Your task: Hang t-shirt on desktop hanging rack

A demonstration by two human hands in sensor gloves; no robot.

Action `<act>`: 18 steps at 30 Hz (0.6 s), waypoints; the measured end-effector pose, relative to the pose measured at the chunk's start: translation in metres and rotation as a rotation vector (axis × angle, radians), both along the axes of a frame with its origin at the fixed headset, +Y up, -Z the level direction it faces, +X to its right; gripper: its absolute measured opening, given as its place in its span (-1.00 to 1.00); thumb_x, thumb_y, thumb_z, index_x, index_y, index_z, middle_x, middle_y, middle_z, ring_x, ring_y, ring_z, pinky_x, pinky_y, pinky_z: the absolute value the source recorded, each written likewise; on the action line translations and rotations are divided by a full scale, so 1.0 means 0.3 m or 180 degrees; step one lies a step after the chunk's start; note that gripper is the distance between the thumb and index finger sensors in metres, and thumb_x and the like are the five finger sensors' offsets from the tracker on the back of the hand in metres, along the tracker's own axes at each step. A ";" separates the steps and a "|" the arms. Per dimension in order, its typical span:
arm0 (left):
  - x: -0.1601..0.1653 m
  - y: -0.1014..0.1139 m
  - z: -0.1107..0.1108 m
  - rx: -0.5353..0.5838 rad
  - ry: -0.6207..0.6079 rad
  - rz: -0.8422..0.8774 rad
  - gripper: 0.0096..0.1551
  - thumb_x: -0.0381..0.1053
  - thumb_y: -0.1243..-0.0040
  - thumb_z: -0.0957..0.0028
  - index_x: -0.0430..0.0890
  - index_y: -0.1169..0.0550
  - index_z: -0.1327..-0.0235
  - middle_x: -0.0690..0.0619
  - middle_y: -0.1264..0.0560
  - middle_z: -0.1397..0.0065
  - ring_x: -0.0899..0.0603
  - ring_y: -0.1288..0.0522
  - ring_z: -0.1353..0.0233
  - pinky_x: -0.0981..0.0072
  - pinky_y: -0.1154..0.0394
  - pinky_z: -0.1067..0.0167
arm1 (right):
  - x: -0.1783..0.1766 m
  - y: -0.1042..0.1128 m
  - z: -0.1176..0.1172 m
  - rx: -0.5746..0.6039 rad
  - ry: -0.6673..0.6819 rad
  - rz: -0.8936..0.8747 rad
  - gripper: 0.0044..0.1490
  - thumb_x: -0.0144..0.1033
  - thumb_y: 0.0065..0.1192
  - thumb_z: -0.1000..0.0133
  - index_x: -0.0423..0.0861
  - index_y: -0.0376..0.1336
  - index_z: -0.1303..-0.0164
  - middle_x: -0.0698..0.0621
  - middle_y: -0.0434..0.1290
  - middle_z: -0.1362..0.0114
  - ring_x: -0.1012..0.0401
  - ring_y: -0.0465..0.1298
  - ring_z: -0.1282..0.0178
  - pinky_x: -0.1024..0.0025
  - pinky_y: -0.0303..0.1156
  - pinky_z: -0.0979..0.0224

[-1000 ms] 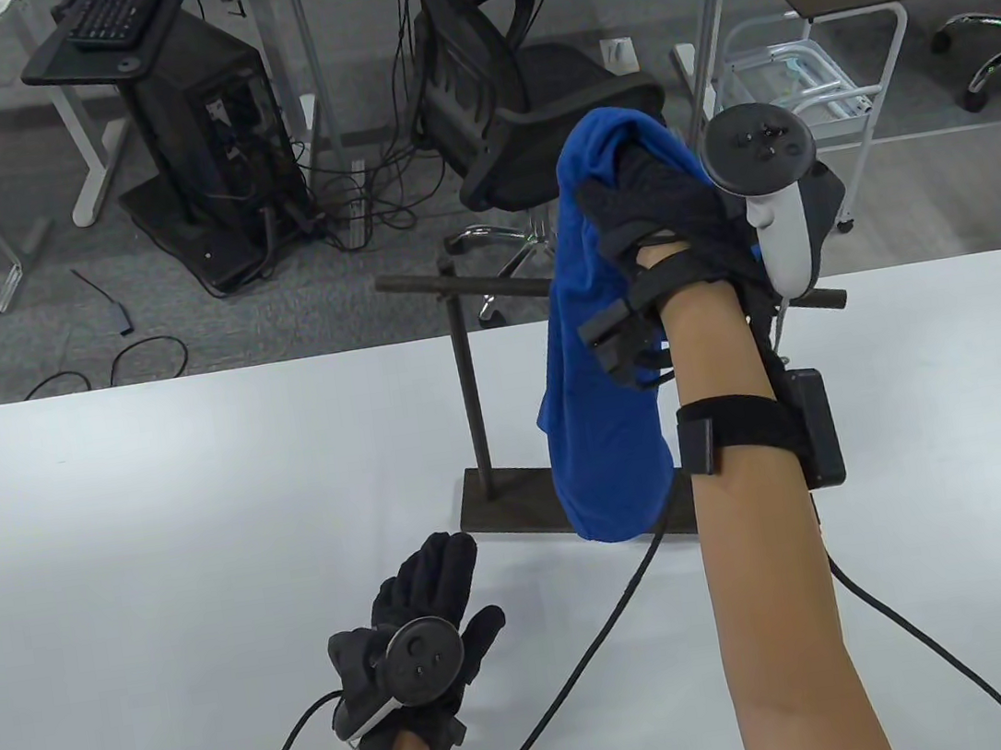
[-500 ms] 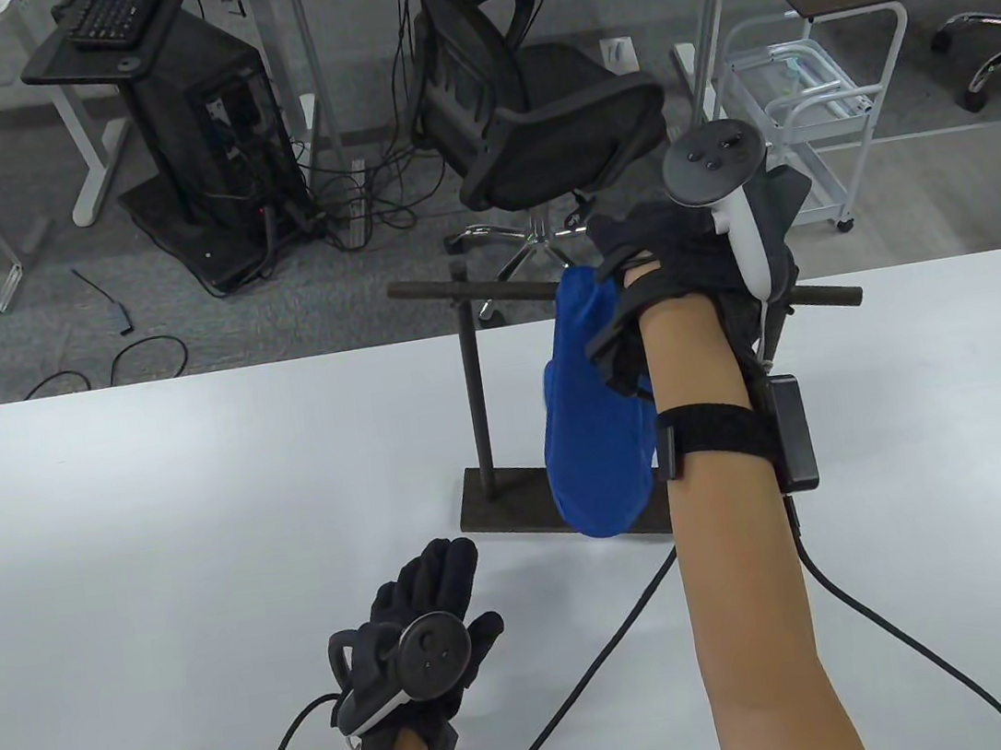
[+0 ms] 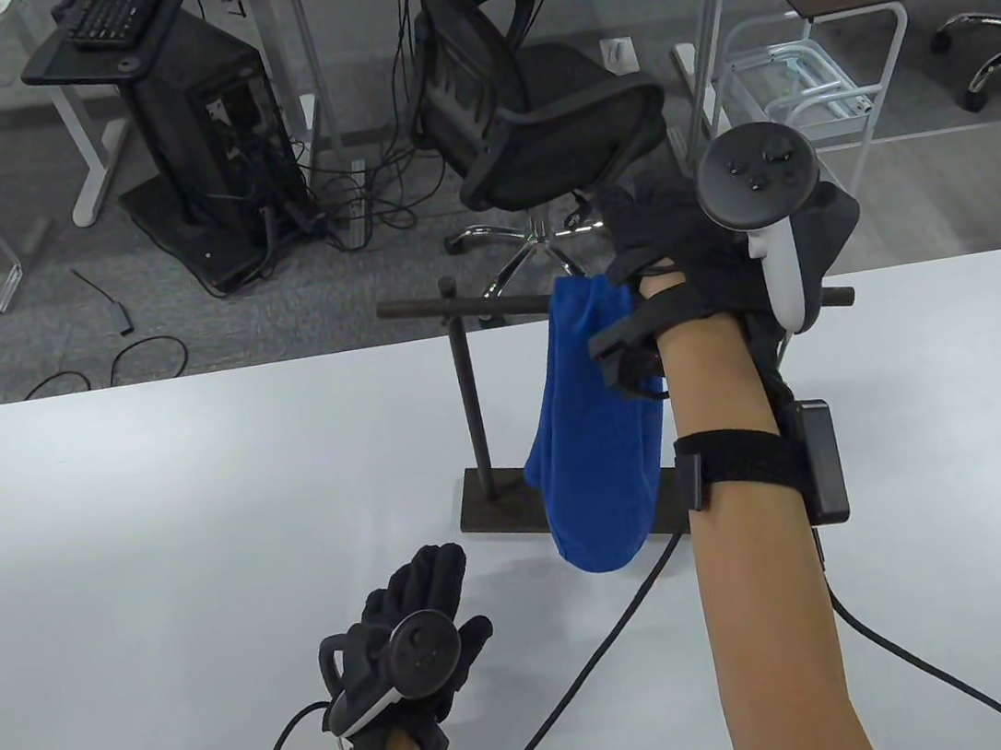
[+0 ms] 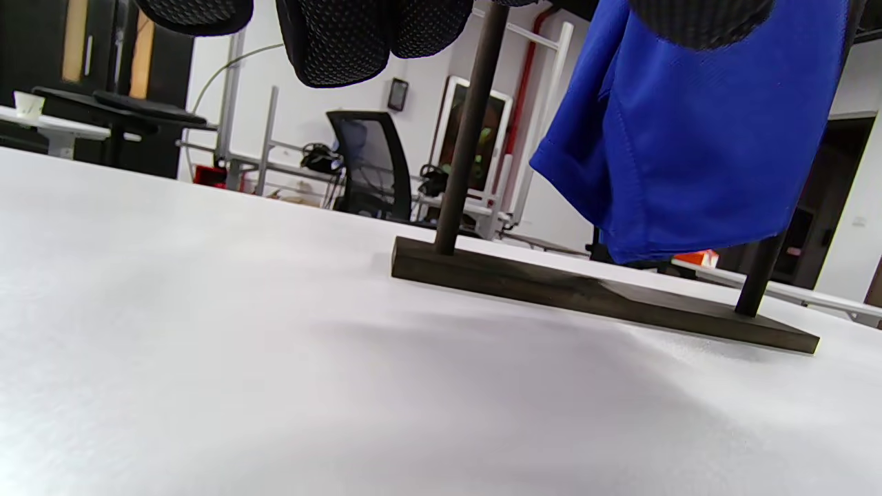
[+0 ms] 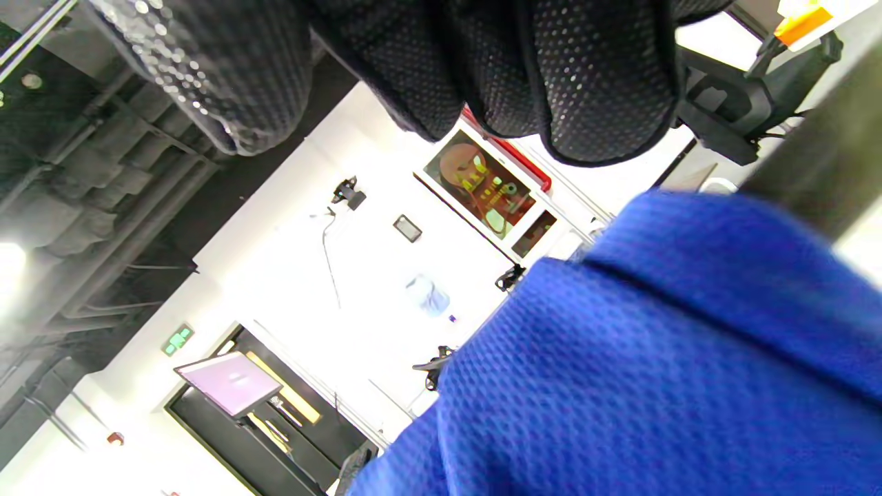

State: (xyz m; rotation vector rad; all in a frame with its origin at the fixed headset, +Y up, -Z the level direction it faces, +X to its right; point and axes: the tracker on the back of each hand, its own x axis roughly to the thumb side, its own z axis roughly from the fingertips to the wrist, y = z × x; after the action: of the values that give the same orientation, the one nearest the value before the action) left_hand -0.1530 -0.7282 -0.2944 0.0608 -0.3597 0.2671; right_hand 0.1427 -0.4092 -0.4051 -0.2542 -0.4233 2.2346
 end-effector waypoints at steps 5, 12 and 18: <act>0.006 0.006 0.001 0.0005 -0.0022 0.0042 -0.04 0.29 0.04 0.04 -0.11 -0.03 -0.55 -0.27 -0.13 -0.61 -0.44 -0.31 -0.51 -0.44 -0.23 -0.34 | -0.011 0.008 0.060 0.0385 0.0234 0.0011 -0.12 -0.07 0.37 0.00 -0.25 0.18 -0.43 -0.33 0.24 -0.47 -0.27 0.39 -0.21 -0.33 0.05 -0.44; 0.015 0.007 0.003 -0.0014 -0.0057 0.0206 -0.04 0.30 0.05 0.04 -0.10 -0.04 -0.56 -0.28 -0.14 -0.60 -0.44 -0.32 -0.50 -0.44 -0.25 -0.33 | 0.020 -0.033 0.164 0.0964 0.0636 -0.0022 -0.11 -0.03 0.36 0.00 -0.16 0.13 -0.47 -0.26 0.19 -0.53 -0.25 0.34 -0.30 -0.33 0.04 -0.45; 0.026 0.000 0.002 -0.0076 -0.0105 0.0455 -0.03 0.31 0.05 0.04 -0.10 -0.03 -0.56 -0.28 -0.13 -0.61 -0.45 -0.31 -0.50 -0.44 -0.24 -0.33 | 0.063 -0.117 0.257 0.1385 0.1016 0.0023 0.01 0.14 0.34 0.06 -0.12 0.09 -0.50 -0.23 0.17 -0.55 -0.24 0.32 -0.34 -0.34 0.05 -0.45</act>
State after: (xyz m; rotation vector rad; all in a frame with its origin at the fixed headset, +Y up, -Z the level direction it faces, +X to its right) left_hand -0.1452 -0.7282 -0.2938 0.0589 -0.3853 0.4141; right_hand 0.1617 -0.4442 -0.3279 0.3276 -0.7153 2.0778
